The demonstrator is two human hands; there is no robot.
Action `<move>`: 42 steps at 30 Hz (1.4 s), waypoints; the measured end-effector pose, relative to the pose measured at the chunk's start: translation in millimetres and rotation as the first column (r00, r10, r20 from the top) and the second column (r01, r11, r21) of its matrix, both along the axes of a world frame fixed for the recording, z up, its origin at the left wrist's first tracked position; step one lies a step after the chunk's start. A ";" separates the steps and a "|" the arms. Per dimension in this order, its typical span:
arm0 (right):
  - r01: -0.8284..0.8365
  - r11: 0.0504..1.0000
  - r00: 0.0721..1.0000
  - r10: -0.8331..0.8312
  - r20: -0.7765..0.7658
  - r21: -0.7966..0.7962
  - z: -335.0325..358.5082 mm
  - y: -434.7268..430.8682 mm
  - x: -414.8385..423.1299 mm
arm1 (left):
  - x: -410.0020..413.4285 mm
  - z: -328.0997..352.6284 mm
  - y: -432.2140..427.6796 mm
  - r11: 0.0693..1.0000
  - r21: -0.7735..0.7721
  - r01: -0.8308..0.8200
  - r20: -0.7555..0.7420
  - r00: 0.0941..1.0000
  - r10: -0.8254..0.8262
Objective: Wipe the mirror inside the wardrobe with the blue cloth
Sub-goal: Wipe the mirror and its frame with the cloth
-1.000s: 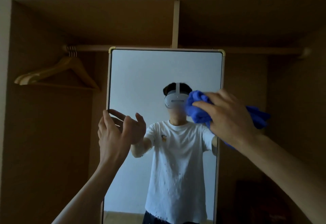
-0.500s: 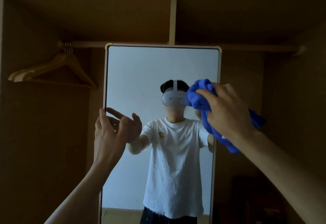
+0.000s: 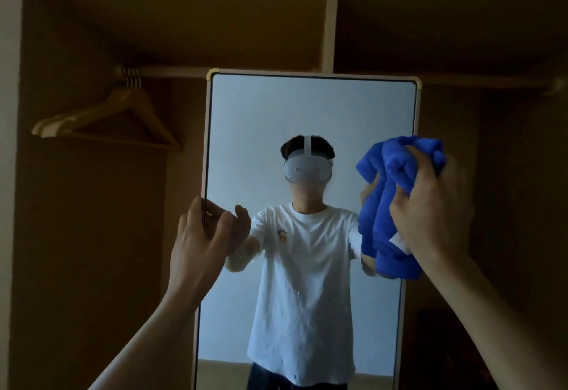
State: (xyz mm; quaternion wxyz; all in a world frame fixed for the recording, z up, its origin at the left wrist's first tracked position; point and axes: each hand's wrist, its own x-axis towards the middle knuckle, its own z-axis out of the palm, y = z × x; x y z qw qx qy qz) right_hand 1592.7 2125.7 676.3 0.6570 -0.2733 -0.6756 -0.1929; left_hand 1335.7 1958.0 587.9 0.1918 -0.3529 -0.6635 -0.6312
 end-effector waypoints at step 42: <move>-0.176 0.962 0.643 -0.046 0.764 0.207 -12.0 -123.1 -162.6 | -48.1 -10.3 -51.8 0.776 0.103 0.623 0.321 0.717 -0.618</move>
